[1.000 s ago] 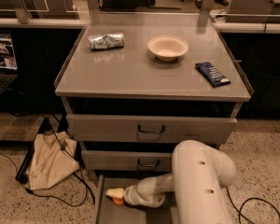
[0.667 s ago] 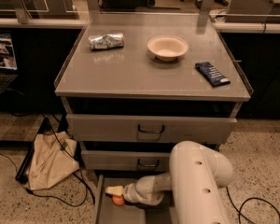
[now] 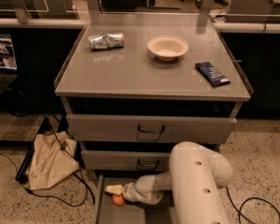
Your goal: Pick orange from bottom drawer and place on counter
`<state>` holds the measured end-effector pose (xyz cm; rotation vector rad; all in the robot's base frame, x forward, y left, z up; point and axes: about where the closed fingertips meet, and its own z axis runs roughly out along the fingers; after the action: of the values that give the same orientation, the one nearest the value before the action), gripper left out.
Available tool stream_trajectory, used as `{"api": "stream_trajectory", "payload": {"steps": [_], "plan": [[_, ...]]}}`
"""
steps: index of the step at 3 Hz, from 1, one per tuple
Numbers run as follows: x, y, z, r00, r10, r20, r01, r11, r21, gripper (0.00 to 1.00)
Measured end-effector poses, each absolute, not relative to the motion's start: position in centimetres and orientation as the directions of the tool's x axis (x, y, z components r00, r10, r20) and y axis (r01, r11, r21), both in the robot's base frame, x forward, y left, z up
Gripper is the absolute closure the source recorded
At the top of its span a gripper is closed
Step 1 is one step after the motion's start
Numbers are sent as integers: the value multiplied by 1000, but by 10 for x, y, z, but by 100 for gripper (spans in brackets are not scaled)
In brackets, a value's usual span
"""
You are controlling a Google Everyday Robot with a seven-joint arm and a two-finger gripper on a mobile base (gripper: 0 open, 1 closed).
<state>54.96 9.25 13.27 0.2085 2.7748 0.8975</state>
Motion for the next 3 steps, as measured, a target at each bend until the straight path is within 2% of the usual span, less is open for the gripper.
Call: {"api": "stream_trajectory", "payload": {"steps": [3], "plan": [[550,93,133,-966,200,-162,67,804,591,72]]}}
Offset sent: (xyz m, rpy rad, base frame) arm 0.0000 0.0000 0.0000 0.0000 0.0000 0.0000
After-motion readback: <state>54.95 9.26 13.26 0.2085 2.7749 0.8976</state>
